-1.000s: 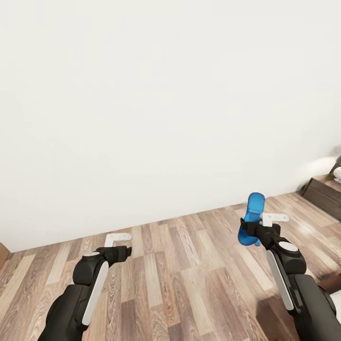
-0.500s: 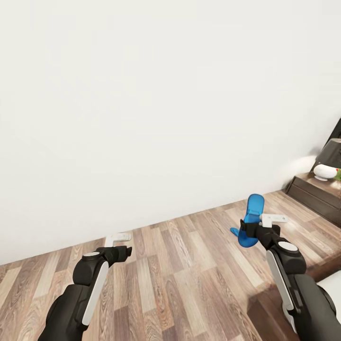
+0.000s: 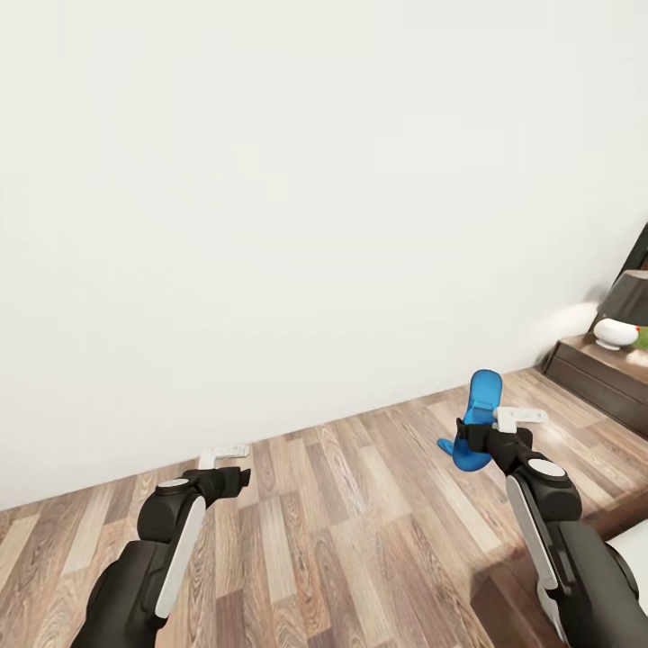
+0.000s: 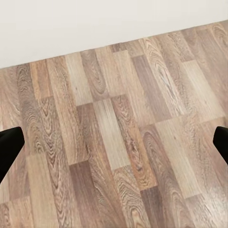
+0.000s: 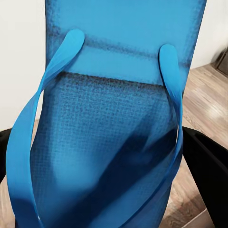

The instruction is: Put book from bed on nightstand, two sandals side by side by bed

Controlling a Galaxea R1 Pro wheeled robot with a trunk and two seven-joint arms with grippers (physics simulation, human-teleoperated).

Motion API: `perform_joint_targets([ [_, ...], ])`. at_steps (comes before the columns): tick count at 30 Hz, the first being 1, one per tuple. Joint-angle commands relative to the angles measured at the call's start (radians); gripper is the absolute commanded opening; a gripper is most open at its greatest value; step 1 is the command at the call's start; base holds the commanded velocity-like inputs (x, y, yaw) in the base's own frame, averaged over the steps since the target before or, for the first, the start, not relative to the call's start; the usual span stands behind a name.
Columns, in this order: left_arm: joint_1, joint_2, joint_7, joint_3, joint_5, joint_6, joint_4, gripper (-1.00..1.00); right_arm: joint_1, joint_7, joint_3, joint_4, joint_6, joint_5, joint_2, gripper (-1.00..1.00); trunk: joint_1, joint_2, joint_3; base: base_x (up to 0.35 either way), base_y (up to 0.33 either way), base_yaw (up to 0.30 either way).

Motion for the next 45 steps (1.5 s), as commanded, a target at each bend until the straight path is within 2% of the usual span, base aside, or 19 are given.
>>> perform_joint_targets([
  [1, -0.001, 0.0, 0.009, -0.002, 0.006, 0.004, -0.001, 1.0, -0.001, -0.007, 0.001, -0.001, 0.004, -0.008, -0.001, -1.0, 0.0, -0.001, -0.001, 0.0, 0.0, 0.0],
  [8, -0.001, -0.001, 0.007, -0.009, 0.006, 0.002, 0.0, 1.0, -0.001, -0.007, 0.004, -0.001, 0.008, -0.008, -0.001, -1.0, 0.0, -0.001, 0.0, 0.177, 0.1, -0.119],
  [16, -0.001, -0.001, 0.007, -0.01, 0.004, 0.002, 0.0, 1.0, -0.001, -0.007, 0.004, -0.001, 0.009, -0.008, -0.001, -1.0, 0.0, -0.001, 0.003, 0.297, 0.129, -0.275],
  [37, -0.001, -0.001, 0.005, -0.011, 0.004, 0.002, 0.0, 1.0, -0.001, -0.007, 0.005, -0.001, 0.009, -0.008, -0.001, -1.0, 0.0, -0.001, 0.007, 0.333, 0.011, -0.284],
  [45, -0.001, -0.002, 0.006, -0.011, 0.006, 0.002, 0.0, 1.0, -0.001, -0.007, 0.006, -0.001, 0.009, -0.008, -0.001, -1.0, 0.0, -0.001, 0.012, 0.264, 0.216, -0.285],
])
